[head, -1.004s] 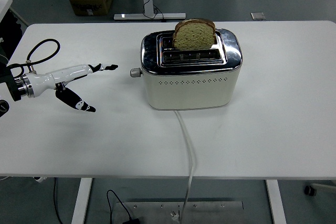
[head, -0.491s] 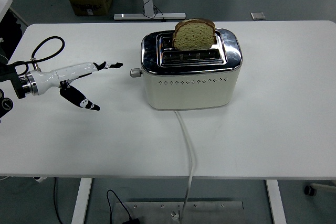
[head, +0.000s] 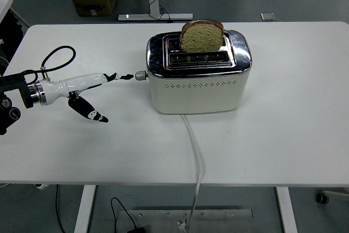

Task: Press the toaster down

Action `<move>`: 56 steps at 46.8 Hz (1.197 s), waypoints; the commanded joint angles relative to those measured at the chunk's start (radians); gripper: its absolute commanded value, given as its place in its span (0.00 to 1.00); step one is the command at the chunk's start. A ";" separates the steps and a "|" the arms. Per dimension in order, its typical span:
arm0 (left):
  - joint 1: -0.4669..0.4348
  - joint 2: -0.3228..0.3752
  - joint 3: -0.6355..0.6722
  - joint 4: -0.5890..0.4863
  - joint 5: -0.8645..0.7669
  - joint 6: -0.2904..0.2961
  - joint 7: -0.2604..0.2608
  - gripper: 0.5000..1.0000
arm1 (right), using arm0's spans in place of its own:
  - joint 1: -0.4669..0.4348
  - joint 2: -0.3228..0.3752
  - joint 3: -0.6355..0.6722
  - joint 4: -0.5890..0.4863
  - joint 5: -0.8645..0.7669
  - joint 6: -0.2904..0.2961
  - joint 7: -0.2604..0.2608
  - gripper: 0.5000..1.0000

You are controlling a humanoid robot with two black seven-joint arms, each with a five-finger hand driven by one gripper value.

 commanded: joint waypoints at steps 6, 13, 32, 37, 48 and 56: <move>0.000 0.001 0.000 0.000 -0.001 0.000 0.000 1.00 | 0.000 0.000 0.000 0.000 0.000 0.000 0.000 1.00; -0.003 0.001 0.000 0.000 -0.002 0.000 0.000 1.00 | 0.000 0.000 0.001 0.000 0.000 0.000 0.000 1.00; -0.013 0.001 -0.002 0.002 -0.007 0.000 0.000 1.00 | 0.000 0.000 0.000 0.000 0.000 0.000 0.000 1.00; -0.013 -0.002 -0.002 0.002 -0.007 0.000 0.000 1.00 | 0.000 0.000 0.000 0.000 0.000 0.000 0.000 1.00; -0.016 -0.016 0.000 0.009 -0.006 0.002 0.000 1.00 | 0.000 0.000 0.000 0.000 0.000 0.000 0.000 1.00; -0.017 -0.030 0.000 0.012 -0.002 0.000 0.000 1.00 | 0.000 0.000 0.000 0.000 0.000 0.000 0.000 1.00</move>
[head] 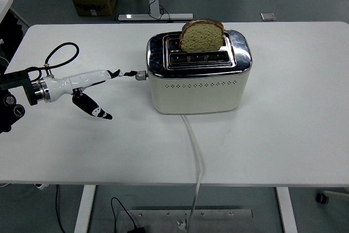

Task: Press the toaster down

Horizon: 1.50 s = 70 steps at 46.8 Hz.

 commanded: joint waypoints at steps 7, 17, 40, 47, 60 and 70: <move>-0.001 -0.020 0.002 0.014 0.008 0.000 0.000 1.00 | 0.000 0.000 0.000 0.000 0.000 0.000 0.000 1.00; -0.001 -0.032 0.003 0.035 0.011 0.000 0.000 1.00 | 0.000 0.000 0.000 0.000 0.000 0.000 0.000 1.00; 0.005 -0.072 0.023 0.095 -0.003 0.001 0.000 1.00 | 0.000 0.000 0.000 0.000 0.000 0.000 0.000 1.00; 0.012 -0.083 0.023 0.098 -0.003 0.001 0.000 1.00 | 0.000 0.000 0.000 0.000 0.000 0.000 0.000 1.00; 0.015 -0.094 0.036 0.098 -0.004 0.001 0.000 1.00 | 0.000 0.000 0.001 0.000 0.000 0.000 0.000 1.00; 0.020 -0.097 0.036 0.114 -0.017 0.001 0.000 1.00 | 0.000 0.000 0.001 0.000 0.000 0.000 0.000 1.00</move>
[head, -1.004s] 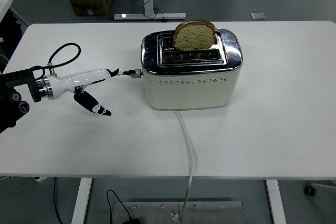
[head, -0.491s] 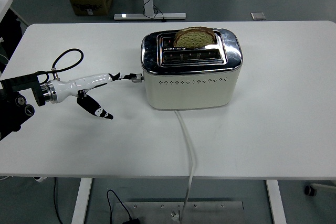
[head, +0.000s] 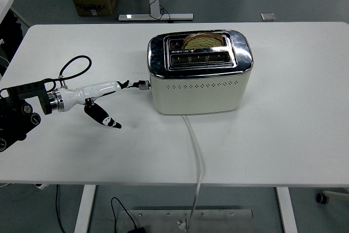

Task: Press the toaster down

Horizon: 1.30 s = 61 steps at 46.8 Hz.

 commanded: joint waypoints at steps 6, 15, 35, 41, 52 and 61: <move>0.006 0.000 0.008 0.013 -0.016 0.000 0.000 1.00 | 0.000 0.000 0.000 0.000 0.000 0.000 0.000 1.00; 0.019 0.002 0.008 0.014 -0.016 0.000 0.000 1.00 | 0.000 0.000 0.000 0.000 0.000 0.000 0.000 1.00; 0.020 -0.013 0.031 0.047 -0.024 0.000 0.000 1.00 | 0.000 0.000 0.000 0.000 0.000 0.000 0.000 1.00; 0.020 -0.015 0.041 0.056 -0.044 0.000 0.000 1.00 | 0.000 0.000 0.000 0.000 0.000 0.000 0.000 1.00; 0.023 -0.001 0.050 0.057 -0.088 0.000 0.000 1.00 | 0.000 0.000 0.000 0.000 0.000 0.000 0.000 1.00; 0.031 0.002 0.052 0.057 -0.097 0.000 0.000 1.00 | 0.000 0.000 0.000 0.000 0.000 0.000 0.000 1.00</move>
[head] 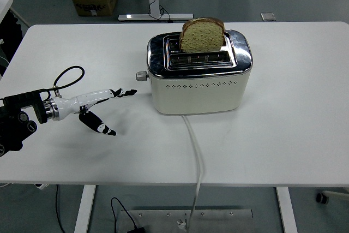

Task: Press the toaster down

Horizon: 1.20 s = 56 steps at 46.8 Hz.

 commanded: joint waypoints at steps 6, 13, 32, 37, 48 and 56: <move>0.002 0.013 -0.003 0.000 -0.099 -0.002 -0.001 1.00 | 0.000 0.000 0.000 0.000 0.000 0.000 0.000 1.00; 0.005 0.041 -0.001 0.000 -0.180 -0.004 -0.001 1.00 | 0.000 0.000 0.000 0.000 0.000 0.000 0.000 1.00; 0.011 0.079 -0.004 0.073 -0.545 -0.002 -0.001 1.00 | 0.000 0.000 0.001 0.000 0.000 0.000 0.000 1.00; 0.012 0.078 -0.003 0.080 -0.666 -0.002 -0.001 1.00 | 0.000 0.000 0.000 0.000 0.000 0.000 0.000 1.00; 0.025 0.072 -0.006 0.106 -0.849 -0.002 -0.001 1.00 | 0.000 0.000 0.000 0.000 0.000 0.000 0.000 1.00; 0.042 0.055 -0.004 0.150 -1.005 -0.009 -0.001 1.00 | 0.000 0.000 0.001 -0.002 0.000 0.000 0.000 1.00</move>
